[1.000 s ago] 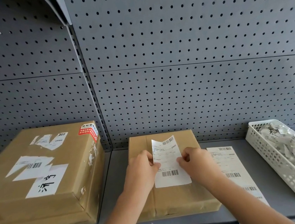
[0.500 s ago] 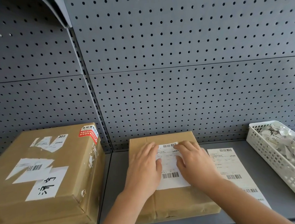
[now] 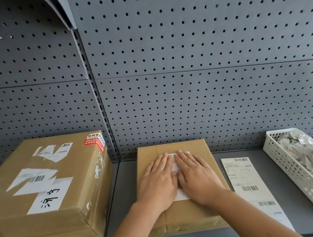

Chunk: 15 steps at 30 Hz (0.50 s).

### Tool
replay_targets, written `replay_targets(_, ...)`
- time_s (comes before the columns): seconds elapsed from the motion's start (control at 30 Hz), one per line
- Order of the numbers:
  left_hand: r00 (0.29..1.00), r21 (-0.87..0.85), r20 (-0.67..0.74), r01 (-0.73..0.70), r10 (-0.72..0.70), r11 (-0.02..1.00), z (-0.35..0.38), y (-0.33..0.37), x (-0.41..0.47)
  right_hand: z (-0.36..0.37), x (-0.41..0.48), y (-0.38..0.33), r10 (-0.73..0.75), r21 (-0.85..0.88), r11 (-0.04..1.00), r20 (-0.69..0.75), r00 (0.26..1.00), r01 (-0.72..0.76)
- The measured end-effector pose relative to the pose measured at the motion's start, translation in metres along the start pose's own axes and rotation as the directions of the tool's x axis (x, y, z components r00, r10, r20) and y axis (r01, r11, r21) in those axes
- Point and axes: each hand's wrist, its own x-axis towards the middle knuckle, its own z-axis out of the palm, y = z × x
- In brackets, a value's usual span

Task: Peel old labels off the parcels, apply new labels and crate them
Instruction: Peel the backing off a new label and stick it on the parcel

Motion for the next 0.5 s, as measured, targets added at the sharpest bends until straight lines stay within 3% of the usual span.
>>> replay_targets(0.37,0.988,0.004,-0.003,0.155,-0.155,0.988,-0.0006,0.0083,-0.0033,0.0034,-0.0048,-0.0032,0.235,0.008,0.972,-0.023,0.972,-0.235)
replay_targets(0.5,0.979,-0.006,0.002,0.206,-0.206,0.979,-0.0026,0.0068,-0.0028,0.0023,-0.0048,-0.0019,0.241,0.022,0.97,-0.017,0.97,-0.24)
